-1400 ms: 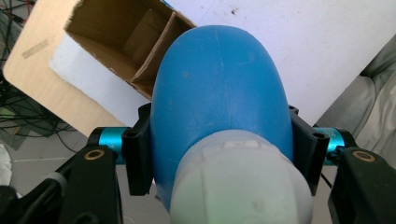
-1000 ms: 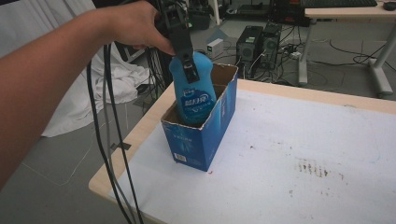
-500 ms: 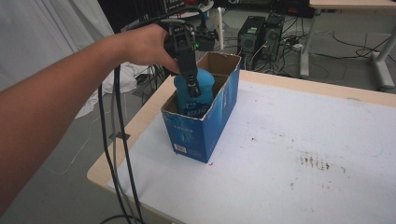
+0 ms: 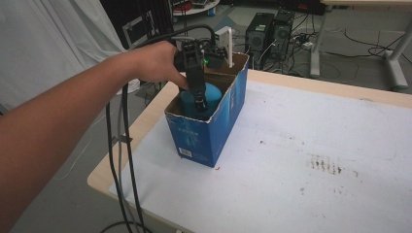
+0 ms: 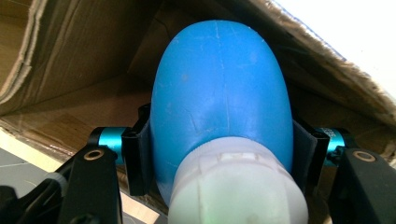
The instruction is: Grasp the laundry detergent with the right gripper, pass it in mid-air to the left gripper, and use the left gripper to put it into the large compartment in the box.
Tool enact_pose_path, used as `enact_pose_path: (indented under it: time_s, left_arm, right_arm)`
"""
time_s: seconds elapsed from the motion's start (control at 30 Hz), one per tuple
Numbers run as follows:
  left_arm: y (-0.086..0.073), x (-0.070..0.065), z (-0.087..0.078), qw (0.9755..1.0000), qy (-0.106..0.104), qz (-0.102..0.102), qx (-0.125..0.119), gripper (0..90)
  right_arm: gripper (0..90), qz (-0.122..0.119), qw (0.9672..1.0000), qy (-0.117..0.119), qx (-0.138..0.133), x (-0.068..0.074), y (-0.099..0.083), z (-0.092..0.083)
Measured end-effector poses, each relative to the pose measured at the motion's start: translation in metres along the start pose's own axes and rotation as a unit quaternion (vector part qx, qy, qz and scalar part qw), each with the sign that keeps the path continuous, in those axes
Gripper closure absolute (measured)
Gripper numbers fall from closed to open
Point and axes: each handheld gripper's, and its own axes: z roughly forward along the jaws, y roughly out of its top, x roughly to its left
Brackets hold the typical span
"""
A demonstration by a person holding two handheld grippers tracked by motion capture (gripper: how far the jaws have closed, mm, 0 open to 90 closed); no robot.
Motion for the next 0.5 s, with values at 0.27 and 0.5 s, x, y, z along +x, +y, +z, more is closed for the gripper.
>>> enact_pose_path:
  time_s: [0.27,0.5]
  left_arm:
    - [-0.0019,0.0019,0.0059,1.0,-0.004,-0.006,-0.005,37.5]
    - [-0.0054,0.0064,0.001,0.9993,-0.001,-0.024,-0.028,32.1]
  right_arm:
    - [0.8,-0.004,1.0,0.004,0.002,0.0016,0.0004,0.0016]
    - [0.8,-0.006,1.0,0.002,0.0,0.0029,0.0005,0.0007]
